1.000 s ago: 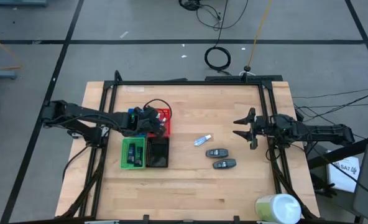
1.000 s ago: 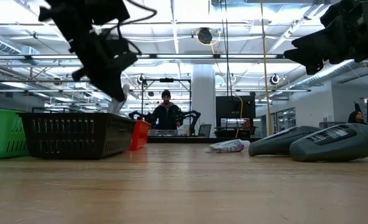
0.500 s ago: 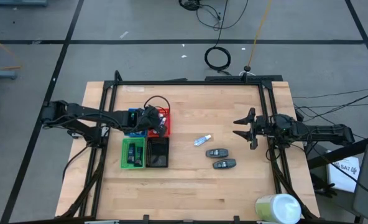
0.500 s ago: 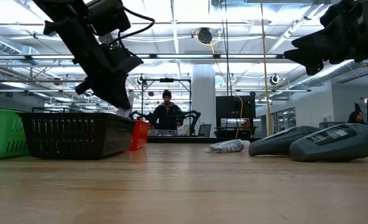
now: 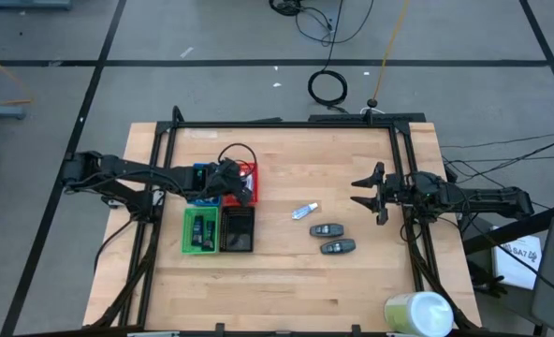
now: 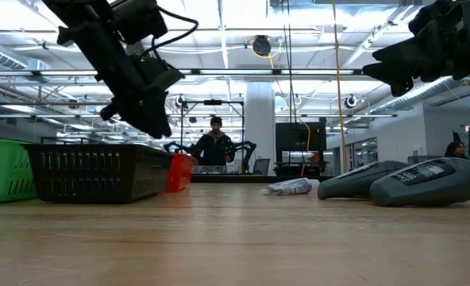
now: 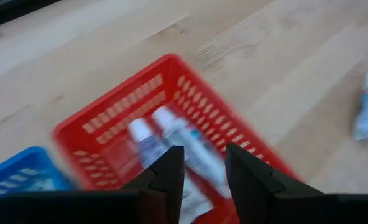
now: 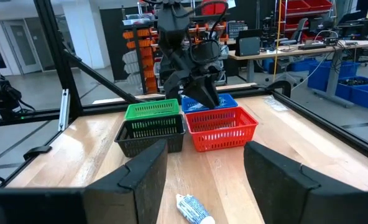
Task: Pick & Place Travel size toiletries
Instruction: Put the white toothpaste into the red bin
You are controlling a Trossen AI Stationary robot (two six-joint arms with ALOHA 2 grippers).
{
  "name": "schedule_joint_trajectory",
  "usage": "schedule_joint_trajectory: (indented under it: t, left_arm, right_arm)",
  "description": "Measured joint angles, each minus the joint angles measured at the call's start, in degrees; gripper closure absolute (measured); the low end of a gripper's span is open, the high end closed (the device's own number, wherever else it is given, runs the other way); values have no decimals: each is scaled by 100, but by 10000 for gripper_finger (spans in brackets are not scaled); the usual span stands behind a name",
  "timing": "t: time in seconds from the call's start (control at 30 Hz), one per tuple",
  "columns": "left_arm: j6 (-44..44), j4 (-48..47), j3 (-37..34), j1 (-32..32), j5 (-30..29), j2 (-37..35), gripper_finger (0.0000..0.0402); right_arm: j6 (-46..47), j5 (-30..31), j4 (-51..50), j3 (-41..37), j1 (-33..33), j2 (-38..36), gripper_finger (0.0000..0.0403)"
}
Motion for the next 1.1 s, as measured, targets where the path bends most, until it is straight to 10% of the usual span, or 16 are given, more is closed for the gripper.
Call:
schedule_joint_trajectory:
  t: [0.4, 0.8, 1.1]
  left_arm:
    - [1421, 3360, 267, -200, 1122, 362, 277]
    - [2155, 1694, 2400, -578, 1527, 2145, 127]
    - [2437, 1165, 3288, -703, 1703, 3723, 102]
  right_arm:
    - [2, 1, -2, 0, -1, 2, 202]
    - [2, 20, 39, 0, -2, 2, 202]
    - [46, 20, 3, 0, -2, 2, 202]
